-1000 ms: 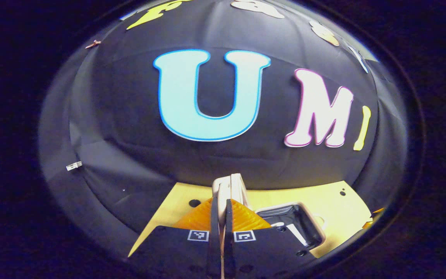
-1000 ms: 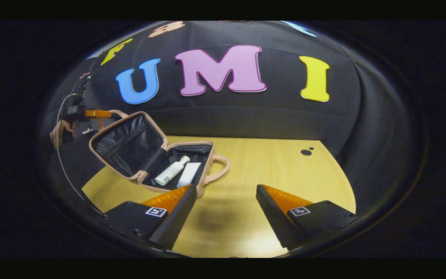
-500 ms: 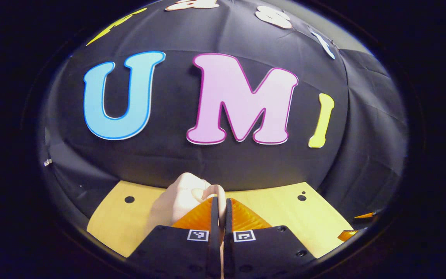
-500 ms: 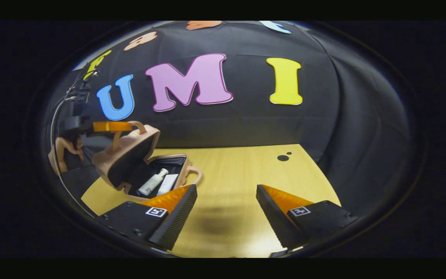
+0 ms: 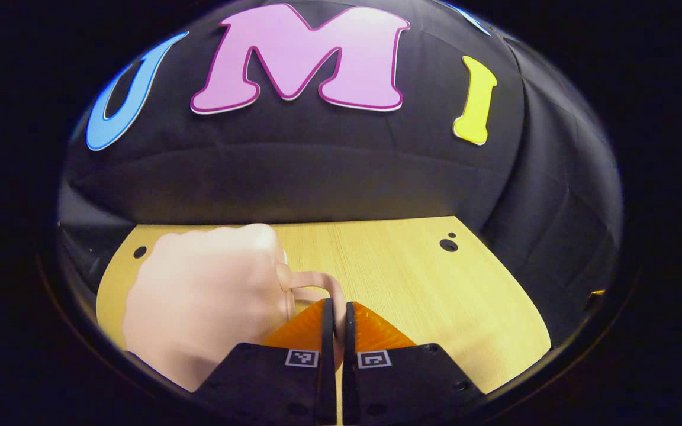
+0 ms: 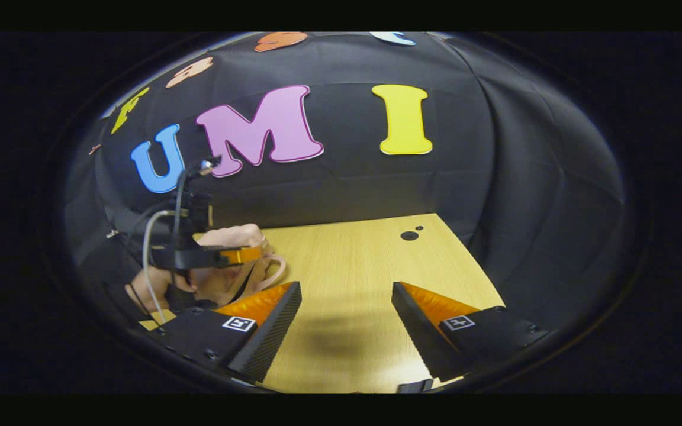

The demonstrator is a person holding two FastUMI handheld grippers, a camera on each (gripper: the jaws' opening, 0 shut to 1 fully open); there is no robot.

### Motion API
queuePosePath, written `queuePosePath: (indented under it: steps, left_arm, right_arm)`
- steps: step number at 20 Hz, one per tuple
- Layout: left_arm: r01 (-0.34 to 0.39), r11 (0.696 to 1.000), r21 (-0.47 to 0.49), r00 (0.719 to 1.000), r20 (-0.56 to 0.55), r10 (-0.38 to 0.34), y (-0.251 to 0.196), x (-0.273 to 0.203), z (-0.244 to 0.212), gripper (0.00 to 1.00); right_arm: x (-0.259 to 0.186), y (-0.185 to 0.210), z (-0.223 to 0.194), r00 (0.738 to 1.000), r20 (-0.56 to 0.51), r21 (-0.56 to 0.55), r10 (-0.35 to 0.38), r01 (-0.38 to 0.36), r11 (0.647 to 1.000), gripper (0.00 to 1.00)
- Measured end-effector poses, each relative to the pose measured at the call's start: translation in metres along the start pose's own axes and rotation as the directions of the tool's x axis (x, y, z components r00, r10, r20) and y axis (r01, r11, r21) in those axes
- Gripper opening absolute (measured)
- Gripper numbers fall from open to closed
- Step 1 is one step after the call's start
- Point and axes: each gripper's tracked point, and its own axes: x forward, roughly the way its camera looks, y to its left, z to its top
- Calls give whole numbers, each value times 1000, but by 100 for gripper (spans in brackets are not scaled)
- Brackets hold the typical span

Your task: First open the suitcase, pack the skin care products into it, and then close the suitcase.

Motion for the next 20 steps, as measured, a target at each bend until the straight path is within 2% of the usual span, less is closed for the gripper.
queuePosePath:
  steps: [3, 4, 6, 8, 11, 13, 14, 16, 20]
  left_arm:
    - [62, 995, -83, 997, -46, -66, -8, 3, -20, 14]
    - [64, 993, -103, 996, -59, -70, -10, -1, -24, 20]
    - [81, 987, -136, 996, -11, -83, -9, -23, -11, 23]
    - [106, 985, -135, 993, 73, -97, -10, -65, 9, 31]
    - [132, 986, -102, 981, 156, -116, -8, -138, 25, 72]
    - [140, 985, -104, 972, 206, -116, -4, -189, 34, 92]
    - [131, 986, -102, 965, 240, -104, 2, -214, 36, 98]
    - [88, 993, -83, 949, 309, -59, 18, -261, 43, 96]
    - [-28, 999, -15, 895, 444, 32, 46, -342, 58, 96]
  right_arm:
    - [-11, 2, -7, 1000, -3, -19, -8, 8, 1000, 98]
    - [-18, 5, -9, 1000, -6, -24, -8, 8, 1000, 98]
    - [-34, 14, -7, 1000, 15, -22, -1, 2, 1000, 98]
    - [-49, 25, -3, 999, 39, -20, 7, -6, 1000, 98]
    - [-70, 44, 6, 997, 69, -26, 23, -22, 999, 98]
    - [-88, 57, 21, 994, 102, -33, 34, -31, 999, 98]
    - [-97, 63, 31, 991, 127, -39, 38, -33, 999, 98]
    - [-119, 77, 52, 981, 190, -61, 49, -38, 997, 98]
    - [-147, 105, 79, 960, 265, -108, 88, -61, 992, 98]
